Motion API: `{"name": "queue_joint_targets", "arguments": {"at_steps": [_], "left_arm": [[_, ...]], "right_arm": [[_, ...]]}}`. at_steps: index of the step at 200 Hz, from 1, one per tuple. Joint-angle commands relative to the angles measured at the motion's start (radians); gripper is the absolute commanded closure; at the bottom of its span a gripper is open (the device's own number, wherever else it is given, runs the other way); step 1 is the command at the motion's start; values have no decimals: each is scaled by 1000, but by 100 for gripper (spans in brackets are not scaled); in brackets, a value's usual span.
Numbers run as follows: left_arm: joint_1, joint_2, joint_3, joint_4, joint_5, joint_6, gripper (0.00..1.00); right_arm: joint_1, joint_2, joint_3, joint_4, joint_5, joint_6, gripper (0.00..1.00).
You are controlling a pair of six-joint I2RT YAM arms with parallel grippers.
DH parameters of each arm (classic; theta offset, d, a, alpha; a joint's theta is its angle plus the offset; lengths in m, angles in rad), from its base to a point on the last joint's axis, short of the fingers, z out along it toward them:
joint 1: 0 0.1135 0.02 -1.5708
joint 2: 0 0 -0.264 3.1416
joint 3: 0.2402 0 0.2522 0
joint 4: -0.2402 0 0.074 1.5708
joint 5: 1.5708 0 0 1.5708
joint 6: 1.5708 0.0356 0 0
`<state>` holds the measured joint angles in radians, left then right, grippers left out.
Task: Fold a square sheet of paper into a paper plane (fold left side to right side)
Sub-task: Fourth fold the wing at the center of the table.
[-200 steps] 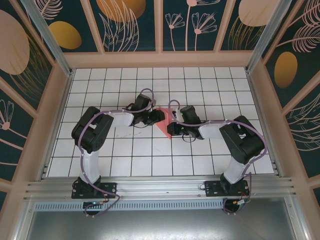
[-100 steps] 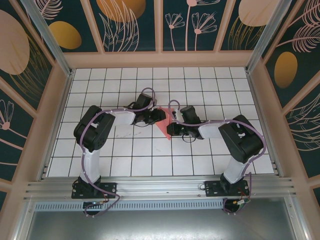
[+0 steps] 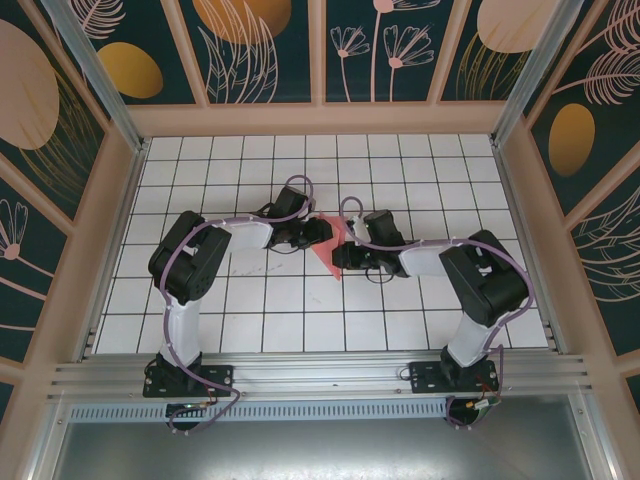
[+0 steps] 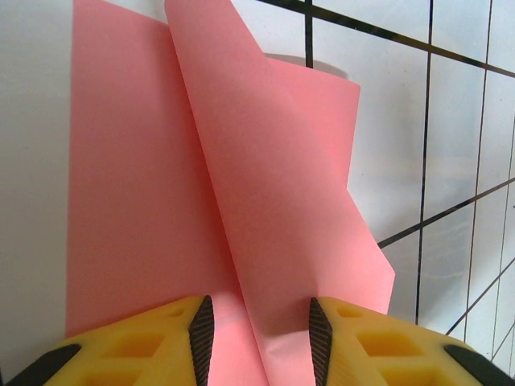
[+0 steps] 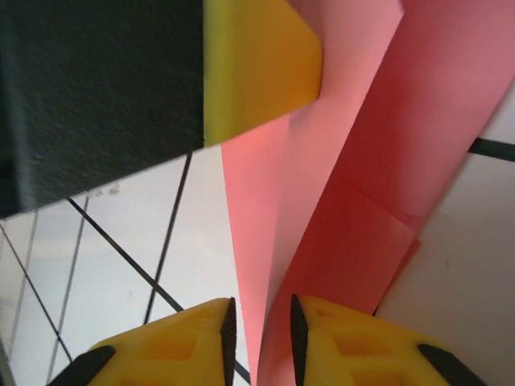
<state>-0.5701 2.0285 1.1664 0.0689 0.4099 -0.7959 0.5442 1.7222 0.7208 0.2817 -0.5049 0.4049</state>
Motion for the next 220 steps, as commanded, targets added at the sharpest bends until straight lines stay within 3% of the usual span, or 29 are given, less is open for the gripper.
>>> {"name": "queue_joint_targets", "arguments": {"at_steps": [1, 47, 137, 173, 220], "left_arm": [[2, 39, 6, -71, -53, 28, 60], [1, 35, 0, -66, -54, 29, 60], [2, 24, -1, -67, -56, 32, 60], [1, 25, -1, -67, -54, 31, 60], [1, 19, -1, -69, -56, 33, 60]], "right_arm": [[-45, -69, -6, 31, -55, 8, 67], [-135, -69, 24, 62, -116, 62, 60], [-132, 114, 142, 75, -161, 143, 64], [-127, 143, 154, 76, -171, 147, 71], [-125, 152, 169, 25, -146, 124, 93]]}}
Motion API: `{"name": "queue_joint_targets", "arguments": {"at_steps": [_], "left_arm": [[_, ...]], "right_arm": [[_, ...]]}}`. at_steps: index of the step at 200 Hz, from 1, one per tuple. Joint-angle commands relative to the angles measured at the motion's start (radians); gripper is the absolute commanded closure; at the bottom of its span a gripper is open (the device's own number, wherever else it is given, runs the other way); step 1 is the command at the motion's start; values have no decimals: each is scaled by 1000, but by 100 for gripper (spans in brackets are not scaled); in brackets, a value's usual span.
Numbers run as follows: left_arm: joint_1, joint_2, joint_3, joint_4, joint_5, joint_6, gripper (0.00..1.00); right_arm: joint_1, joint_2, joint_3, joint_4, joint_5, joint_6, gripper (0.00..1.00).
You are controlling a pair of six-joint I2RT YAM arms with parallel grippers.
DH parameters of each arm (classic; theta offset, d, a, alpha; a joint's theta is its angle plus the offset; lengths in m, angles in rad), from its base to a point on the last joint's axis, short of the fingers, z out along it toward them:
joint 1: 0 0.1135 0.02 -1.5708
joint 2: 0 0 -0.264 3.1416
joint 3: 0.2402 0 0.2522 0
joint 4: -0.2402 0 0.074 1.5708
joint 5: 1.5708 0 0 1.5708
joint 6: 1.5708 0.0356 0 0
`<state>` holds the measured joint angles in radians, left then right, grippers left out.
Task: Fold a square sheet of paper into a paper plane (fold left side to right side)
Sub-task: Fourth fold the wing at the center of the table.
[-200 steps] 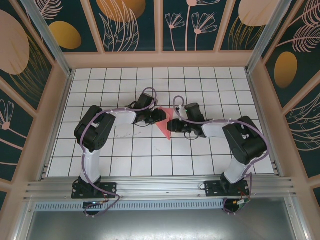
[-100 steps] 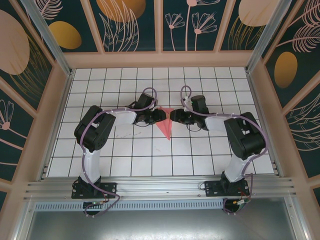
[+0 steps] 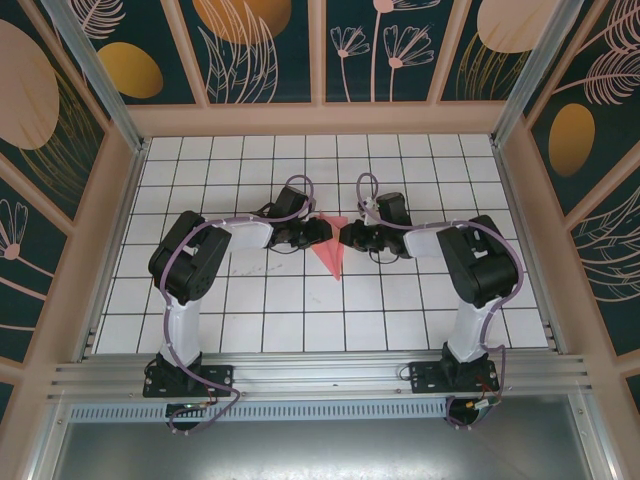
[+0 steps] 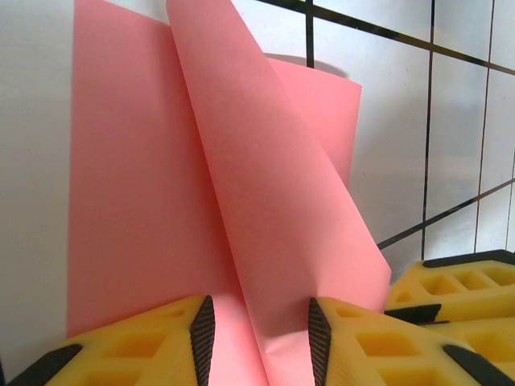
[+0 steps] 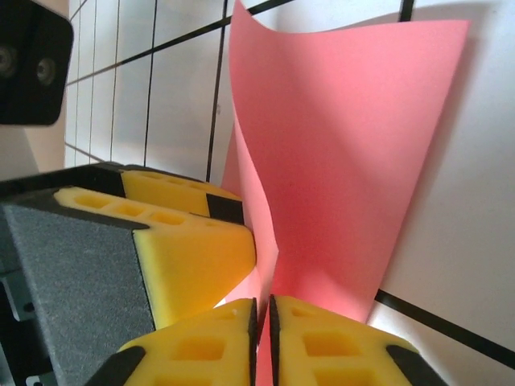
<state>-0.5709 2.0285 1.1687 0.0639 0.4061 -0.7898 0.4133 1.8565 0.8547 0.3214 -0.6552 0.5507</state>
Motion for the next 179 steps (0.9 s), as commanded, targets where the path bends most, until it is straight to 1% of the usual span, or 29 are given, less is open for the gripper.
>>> {"name": "queue_joint_targets", "arguments": {"at_steps": [1, 23, 79, 179], "left_arm": [[2, 19, -4, -64, -53, 27, 60], [2, 18, -6, -63, -54, 26, 60], [3, 16, -7, -64, -56, 30, 60], [2, 13, -9, -66, -56, 32, 60]], "right_arm": [[6, 18, 36, -16, 7, -23, 94], [6, 13, 44, -64, 41, -46, 100], [15, 13, 56, -148, 121, -82, 100], [31, 55, 94, -196, 154, -101, 100]]}}
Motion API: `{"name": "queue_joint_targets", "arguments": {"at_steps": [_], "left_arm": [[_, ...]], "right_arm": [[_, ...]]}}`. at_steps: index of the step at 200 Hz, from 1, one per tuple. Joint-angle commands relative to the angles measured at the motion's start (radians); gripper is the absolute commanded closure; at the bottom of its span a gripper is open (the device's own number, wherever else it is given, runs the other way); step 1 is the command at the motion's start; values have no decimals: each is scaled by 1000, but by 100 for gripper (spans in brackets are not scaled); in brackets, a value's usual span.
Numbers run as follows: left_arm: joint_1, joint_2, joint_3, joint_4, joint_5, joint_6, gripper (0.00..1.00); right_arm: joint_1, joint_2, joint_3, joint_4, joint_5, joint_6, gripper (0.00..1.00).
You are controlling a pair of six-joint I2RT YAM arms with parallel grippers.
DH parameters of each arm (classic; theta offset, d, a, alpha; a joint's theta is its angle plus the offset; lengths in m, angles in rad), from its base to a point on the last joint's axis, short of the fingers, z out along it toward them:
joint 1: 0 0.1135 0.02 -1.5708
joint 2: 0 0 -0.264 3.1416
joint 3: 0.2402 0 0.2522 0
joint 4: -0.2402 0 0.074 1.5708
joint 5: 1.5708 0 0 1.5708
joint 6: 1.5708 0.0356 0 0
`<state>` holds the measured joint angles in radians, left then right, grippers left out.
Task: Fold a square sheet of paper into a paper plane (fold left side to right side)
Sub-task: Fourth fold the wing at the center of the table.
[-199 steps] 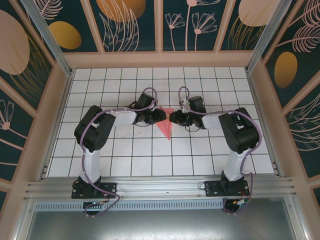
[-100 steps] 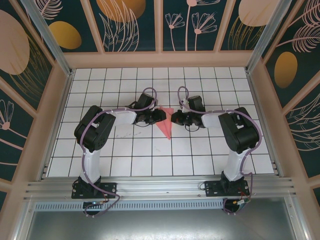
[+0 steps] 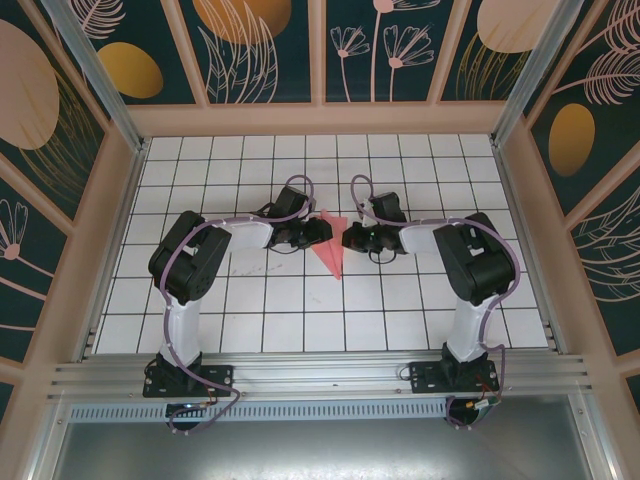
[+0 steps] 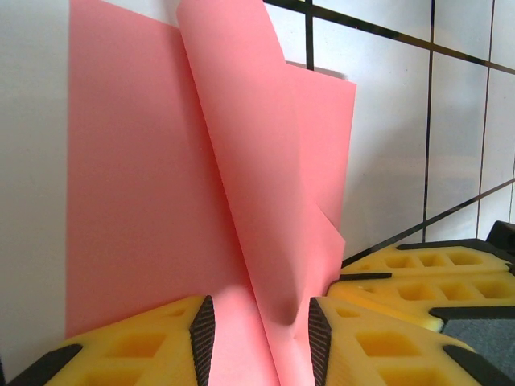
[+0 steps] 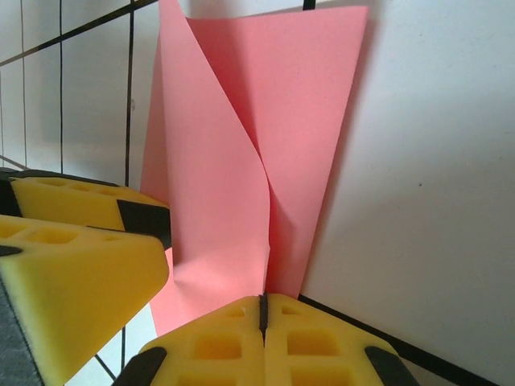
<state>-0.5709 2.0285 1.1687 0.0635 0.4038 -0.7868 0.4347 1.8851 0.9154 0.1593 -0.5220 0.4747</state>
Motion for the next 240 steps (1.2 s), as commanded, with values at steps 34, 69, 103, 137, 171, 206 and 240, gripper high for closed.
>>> {"name": "queue_joint_targets", "arguments": {"at_steps": [34, 69, 103, 137, 171, 206, 240], "left_arm": [[3, 12, -9, -65, -56, 31, 60], [2, 7, -11, -65, -57, 31, 60], [2, -35, -13, -52, -56, 33, 58], [4, -143, 16, -99, -110, 66, 57], [4, -119, 67, -85, -32, 76, 69], [2, -24, 126, -45, 59, 70, 76], [2, 51, 199, -58, 82, 81, 77]], "right_arm": [[19, 37, 51, -68, 43, -37, 100], [23, 31, 46, -102, 65, -44, 100], [30, 34, 51, -134, 88, -56, 100], [34, 37, 49, -151, 89, -67, 100], [39, 40, 51, -159, 94, -76, 100], [42, 42, 58, -165, 97, -79, 100], [49, 45, 69, -176, 99, -80, 100]]}}
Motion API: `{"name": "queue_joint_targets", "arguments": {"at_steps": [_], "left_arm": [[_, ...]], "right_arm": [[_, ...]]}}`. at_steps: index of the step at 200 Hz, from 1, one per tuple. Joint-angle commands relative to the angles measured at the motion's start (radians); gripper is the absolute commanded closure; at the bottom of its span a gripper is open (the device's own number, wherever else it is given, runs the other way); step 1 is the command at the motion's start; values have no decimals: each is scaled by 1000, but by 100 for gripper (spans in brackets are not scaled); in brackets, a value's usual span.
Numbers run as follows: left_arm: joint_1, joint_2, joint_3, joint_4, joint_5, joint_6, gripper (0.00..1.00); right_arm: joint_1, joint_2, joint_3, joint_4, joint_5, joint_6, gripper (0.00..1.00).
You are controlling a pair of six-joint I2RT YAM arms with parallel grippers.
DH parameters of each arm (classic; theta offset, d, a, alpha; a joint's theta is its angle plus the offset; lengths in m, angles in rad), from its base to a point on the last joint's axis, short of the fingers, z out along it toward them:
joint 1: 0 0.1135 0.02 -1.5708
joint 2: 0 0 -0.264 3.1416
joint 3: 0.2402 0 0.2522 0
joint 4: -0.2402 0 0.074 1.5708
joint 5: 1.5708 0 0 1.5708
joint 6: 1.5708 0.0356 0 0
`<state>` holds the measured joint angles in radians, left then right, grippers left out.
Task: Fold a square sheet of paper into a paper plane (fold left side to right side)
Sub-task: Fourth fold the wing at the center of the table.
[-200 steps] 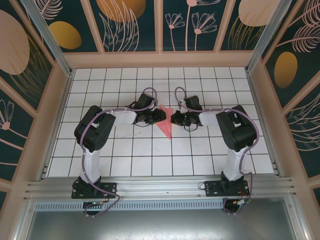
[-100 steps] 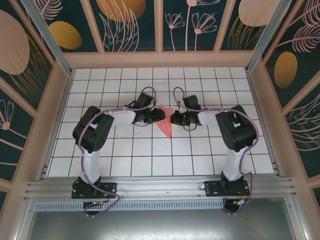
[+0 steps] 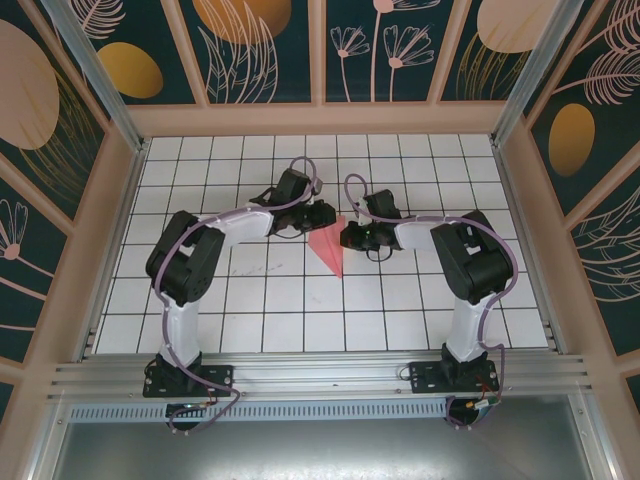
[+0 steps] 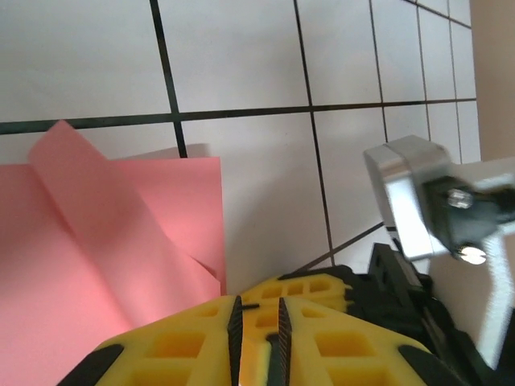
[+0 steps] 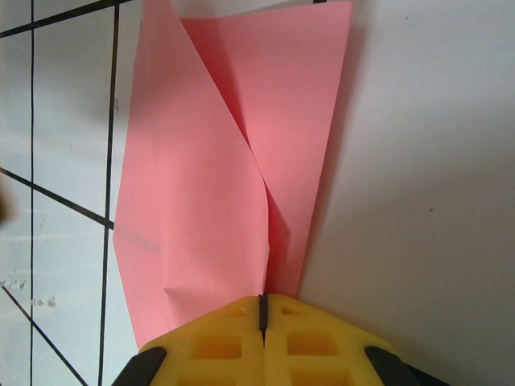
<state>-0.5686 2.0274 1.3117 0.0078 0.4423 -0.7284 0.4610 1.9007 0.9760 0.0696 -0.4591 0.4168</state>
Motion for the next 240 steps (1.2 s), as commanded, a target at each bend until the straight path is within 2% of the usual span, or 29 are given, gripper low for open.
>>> {"name": "queue_joint_targets", "arguments": {"at_steps": [1, 41, 133, 214, 240], "left_arm": [[0, 54, 58, -3, 44, 23, 77], [-1, 112, 93, -27, 28, 36, 77], [-1, 131, 37, -65, -64, 57, 77], [0, 133, -49, -44, -88, 56, 77], [-1, 123, -88, -29, -102, 48, 77]], "right_arm": [[23, 29, 8, -86, 36, -22, 100], [27, 35, 14, -101, 43, -27, 100], [27, 31, 14, -125, 66, -42, 100], [14, -17, 18, -95, 41, -48, 100], [-12, -72, 33, -88, 25, -35, 87]]}}
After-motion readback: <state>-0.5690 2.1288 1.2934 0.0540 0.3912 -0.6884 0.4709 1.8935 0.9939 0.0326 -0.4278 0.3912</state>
